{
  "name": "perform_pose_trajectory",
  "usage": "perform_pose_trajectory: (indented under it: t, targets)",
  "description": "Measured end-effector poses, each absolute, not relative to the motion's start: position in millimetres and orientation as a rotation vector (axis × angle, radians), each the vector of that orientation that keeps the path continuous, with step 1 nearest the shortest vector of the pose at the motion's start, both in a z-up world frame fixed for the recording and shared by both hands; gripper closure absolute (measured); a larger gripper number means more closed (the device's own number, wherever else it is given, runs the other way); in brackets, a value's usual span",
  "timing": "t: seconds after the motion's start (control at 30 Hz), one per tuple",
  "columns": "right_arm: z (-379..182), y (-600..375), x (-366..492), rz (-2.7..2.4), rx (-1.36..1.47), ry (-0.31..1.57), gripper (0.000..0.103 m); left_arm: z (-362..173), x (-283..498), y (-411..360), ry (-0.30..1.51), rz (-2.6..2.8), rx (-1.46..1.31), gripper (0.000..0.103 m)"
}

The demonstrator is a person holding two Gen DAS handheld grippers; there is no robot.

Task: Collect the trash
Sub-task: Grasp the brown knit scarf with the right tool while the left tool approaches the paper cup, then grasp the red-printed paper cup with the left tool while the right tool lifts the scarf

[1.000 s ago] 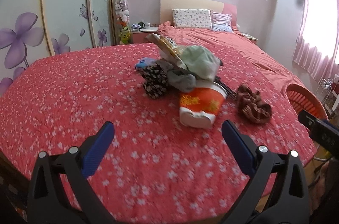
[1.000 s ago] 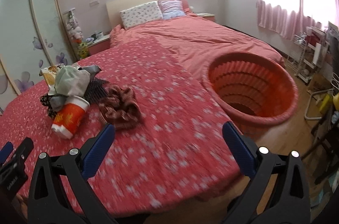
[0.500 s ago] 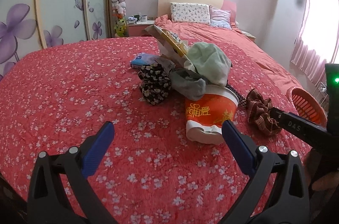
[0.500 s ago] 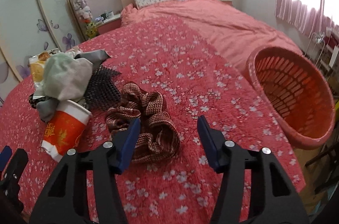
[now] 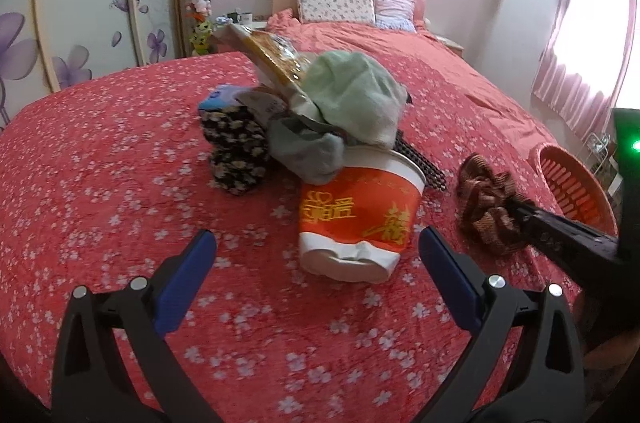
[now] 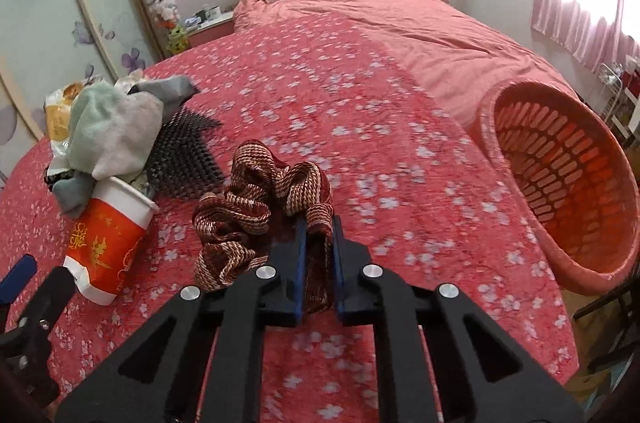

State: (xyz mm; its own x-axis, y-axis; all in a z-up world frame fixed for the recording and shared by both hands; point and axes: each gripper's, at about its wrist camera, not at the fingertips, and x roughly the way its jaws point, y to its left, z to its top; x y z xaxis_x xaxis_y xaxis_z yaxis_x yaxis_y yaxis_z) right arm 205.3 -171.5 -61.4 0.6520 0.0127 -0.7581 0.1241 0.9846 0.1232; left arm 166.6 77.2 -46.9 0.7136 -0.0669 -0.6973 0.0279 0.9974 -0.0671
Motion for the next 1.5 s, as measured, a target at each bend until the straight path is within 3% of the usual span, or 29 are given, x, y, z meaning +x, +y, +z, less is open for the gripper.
perform_pose_trajectory:
  t: [0.37,0.67,1.5]
  targets:
    - [-58.7,-197.0,195.0,-0.110,0.205,0.838,0.092,-63.1,191.5,61.2,0.856,-0.074,-0.030,0.009]
    - [-57.0,-206.4,186.4,-0.110,0.212,0.831,0.092,-72.1,201.6,61.0,0.910,-0.145,-0.098,0.032]
    - [-32.1,-234.4,151.8,-0.142,0.225,0.738,0.092,-36.0,159.2,33.0,0.782,-0.220,-0.087,0.034]
